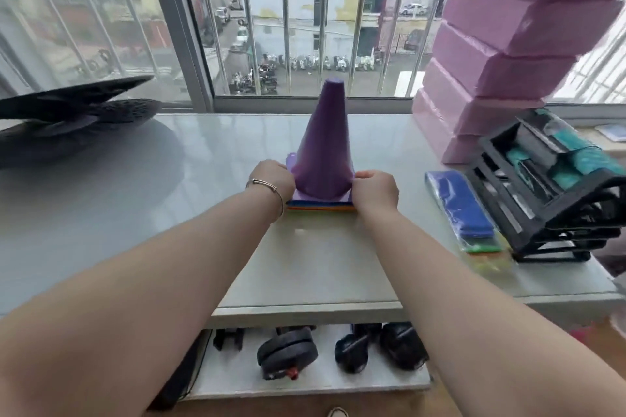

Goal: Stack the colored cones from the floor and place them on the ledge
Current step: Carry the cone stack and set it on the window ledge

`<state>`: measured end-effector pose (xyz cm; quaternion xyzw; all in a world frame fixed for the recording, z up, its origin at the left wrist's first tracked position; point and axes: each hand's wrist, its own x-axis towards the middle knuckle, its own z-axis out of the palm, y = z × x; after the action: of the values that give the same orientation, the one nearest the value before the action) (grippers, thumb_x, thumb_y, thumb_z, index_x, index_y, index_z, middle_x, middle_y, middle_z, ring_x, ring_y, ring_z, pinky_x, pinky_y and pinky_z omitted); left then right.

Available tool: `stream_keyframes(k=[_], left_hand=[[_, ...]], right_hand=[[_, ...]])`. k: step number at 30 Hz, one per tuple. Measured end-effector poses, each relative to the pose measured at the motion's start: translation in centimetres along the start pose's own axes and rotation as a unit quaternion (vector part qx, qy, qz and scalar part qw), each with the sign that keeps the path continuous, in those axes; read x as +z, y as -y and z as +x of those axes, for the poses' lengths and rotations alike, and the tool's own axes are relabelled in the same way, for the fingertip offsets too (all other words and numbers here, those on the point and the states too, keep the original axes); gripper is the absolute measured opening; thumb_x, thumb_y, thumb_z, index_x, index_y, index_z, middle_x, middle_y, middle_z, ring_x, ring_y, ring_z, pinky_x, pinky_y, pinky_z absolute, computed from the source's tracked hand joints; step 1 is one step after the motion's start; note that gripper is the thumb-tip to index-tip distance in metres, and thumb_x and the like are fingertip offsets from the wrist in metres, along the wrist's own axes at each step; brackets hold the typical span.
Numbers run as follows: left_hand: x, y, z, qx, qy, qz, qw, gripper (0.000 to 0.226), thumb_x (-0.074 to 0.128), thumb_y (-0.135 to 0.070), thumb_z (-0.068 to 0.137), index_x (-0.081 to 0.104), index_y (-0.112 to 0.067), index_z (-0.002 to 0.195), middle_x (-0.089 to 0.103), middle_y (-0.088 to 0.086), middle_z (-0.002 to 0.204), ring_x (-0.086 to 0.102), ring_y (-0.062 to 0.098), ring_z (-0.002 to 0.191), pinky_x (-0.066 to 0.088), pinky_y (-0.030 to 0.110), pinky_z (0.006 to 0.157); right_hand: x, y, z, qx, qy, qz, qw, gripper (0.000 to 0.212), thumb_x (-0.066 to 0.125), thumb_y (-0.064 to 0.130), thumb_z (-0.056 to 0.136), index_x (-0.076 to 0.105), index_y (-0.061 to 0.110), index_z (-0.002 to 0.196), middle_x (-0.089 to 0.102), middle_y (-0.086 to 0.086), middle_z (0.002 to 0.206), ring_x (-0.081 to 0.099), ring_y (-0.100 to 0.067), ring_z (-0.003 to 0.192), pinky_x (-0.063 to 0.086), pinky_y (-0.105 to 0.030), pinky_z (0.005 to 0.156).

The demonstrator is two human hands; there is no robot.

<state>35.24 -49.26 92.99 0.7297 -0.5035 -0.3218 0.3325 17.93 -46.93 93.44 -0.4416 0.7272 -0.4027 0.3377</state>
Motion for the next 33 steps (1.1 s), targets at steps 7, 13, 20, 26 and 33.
stream_keyframes(k=[7,13,20,26,33], left_hand=[[1.2,-1.0,3.0,-0.004,-0.026,0.024,0.999,0.028,0.046,0.001,0.080,0.044,-0.009,0.054,0.033,0.004,0.053,0.029,0.026,0.056,0.022,0.029,0.050],[2.0,-0.8,5.5,0.005,-0.065,-0.023,0.998,0.028,0.042,-0.019,0.081,0.061,-0.001,0.072,0.041,0.004,0.059,0.031,0.026,0.062,0.030,0.032,0.057],[2.7,-1.3,7.5,0.012,-0.064,0.000,0.998,0.026,0.042,-0.013,0.084,0.064,-0.001,0.078,0.042,0.006,0.063,0.032,0.027,0.065,0.031,0.031,0.059],[2.5,-2.6,9.5,0.007,-0.059,0.014,0.998,0.029,0.042,-0.013,0.087,0.068,-0.002,0.080,0.046,0.008,0.066,0.035,0.028,0.065,0.032,0.031,0.059],[3.1,-3.3,12.4,-0.001,-0.048,-0.006,0.999,0.031,0.039,-0.016,0.081,0.067,-0.003,0.079,0.058,0.014,0.067,0.047,0.030,0.065,0.039,0.031,0.063]], right_hand=[[1.8,1.1,3.0,-0.020,0.012,-0.017,1.000,0.030,0.045,0.000,0.069,0.070,0.000,0.086,0.069,-0.021,0.082,0.047,-0.025,0.068,0.051,-0.041,0.064],[2.8,1.7,6.2,-0.047,0.036,-0.041,0.997,0.034,0.041,0.001,0.062,0.068,0.001,0.081,0.055,-0.008,0.067,0.043,-0.026,0.063,0.047,-0.043,0.055],[3.6,2.3,8.9,-0.070,0.033,-0.049,0.996,0.030,0.041,-0.002,0.063,0.065,-0.001,0.081,0.052,-0.010,0.066,0.037,-0.024,0.064,0.032,-0.033,0.051],[4.4,2.8,11.0,-0.080,0.033,-0.047,0.995,0.029,0.041,-0.003,0.062,0.064,-0.003,0.080,0.046,-0.007,0.065,0.032,-0.023,0.065,0.027,-0.033,0.055],[4.9,4.3,13.8,-0.066,0.041,-0.046,0.996,0.030,0.042,-0.006,0.066,0.067,-0.003,0.082,0.045,-0.008,0.065,0.032,-0.023,0.064,0.028,-0.032,0.054]])
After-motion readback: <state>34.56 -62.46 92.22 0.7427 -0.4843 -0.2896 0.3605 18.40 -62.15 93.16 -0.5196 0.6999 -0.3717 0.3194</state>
